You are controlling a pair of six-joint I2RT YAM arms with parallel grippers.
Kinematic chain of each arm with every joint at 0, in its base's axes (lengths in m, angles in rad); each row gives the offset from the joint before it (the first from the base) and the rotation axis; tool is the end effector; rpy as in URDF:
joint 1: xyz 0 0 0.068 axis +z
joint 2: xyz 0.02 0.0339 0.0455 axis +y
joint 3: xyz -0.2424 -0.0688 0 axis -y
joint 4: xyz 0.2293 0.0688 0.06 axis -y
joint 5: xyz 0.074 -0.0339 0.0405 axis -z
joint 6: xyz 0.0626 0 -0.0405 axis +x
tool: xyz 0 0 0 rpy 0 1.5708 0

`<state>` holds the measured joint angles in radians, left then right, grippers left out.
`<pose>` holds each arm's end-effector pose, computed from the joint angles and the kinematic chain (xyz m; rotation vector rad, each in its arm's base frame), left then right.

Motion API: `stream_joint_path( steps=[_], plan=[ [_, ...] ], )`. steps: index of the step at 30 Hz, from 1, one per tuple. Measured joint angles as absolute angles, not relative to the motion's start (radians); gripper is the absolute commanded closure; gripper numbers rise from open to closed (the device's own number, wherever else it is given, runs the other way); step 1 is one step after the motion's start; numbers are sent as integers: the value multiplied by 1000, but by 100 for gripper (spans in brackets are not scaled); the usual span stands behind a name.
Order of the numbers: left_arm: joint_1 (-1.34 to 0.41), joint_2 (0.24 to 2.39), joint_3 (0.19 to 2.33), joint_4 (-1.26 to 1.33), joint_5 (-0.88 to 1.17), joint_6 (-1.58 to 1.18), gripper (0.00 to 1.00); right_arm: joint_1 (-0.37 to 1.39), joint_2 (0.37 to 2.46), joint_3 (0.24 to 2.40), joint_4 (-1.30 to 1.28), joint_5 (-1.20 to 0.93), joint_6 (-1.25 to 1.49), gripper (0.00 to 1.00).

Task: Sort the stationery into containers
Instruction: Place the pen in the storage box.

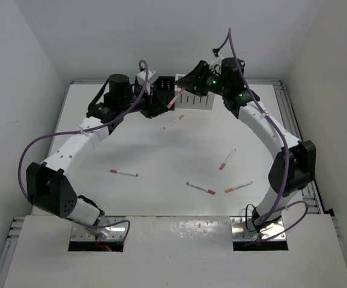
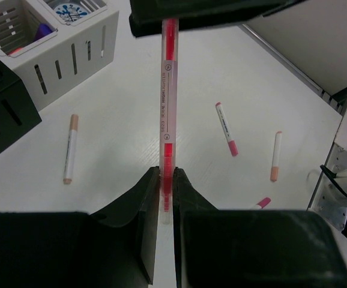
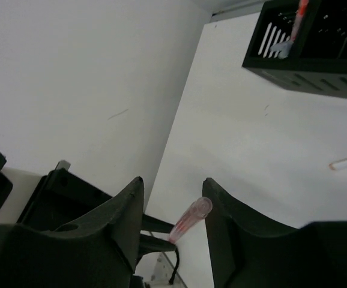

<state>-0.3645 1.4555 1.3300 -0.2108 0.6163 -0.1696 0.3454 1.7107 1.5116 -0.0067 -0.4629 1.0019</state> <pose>0.3096 -0.1569 0.3438 0.6143 1.8560 -0.9426 0.3836 0.1677 0.3404 0.2735 1.9552 1.3403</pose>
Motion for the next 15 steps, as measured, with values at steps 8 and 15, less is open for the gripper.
stream_joint_path(
  steps=[8,15],
  plan=[
    [-349,1456,1330,-201,620,-168,79,391,1745,1542,0,-474,989,100],
    [-297,1456,1361,-256,517,-151,0,395,1845,1706,-1,-424,883,100]
  ],
)
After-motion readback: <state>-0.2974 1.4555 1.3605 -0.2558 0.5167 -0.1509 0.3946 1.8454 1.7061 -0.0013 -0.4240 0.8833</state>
